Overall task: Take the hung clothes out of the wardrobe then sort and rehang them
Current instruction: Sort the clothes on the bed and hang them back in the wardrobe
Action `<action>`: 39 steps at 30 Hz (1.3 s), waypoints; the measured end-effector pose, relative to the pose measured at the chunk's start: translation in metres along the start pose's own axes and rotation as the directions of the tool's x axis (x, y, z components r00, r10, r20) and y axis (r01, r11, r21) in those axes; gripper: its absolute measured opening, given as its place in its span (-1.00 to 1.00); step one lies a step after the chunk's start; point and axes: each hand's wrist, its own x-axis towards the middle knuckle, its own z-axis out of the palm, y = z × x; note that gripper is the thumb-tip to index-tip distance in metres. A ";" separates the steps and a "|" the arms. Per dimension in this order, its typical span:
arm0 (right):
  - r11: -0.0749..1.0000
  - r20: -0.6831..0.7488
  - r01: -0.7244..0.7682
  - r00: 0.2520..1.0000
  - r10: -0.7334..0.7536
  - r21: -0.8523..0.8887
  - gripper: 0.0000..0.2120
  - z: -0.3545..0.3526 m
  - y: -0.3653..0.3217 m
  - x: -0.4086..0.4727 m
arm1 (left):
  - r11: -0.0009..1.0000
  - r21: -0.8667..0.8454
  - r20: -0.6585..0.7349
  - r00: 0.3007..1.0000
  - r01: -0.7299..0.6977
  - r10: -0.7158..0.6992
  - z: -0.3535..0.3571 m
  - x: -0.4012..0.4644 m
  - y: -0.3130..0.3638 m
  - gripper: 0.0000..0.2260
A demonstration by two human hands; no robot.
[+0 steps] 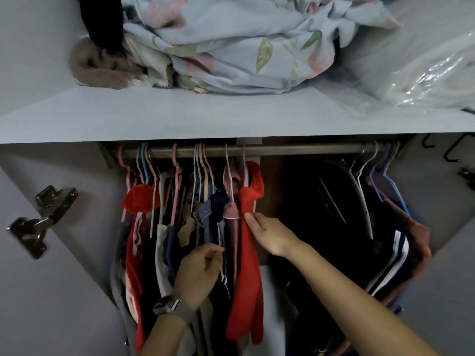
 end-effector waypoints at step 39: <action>0.950 -0.166 0.313 0.936 -0.311 -0.020 -0.33 -0.009 -0.021 0.011 | 0.782 0.587 -0.284 0.958 0.210 -0.045 0.035 0.043 0.003 -0.44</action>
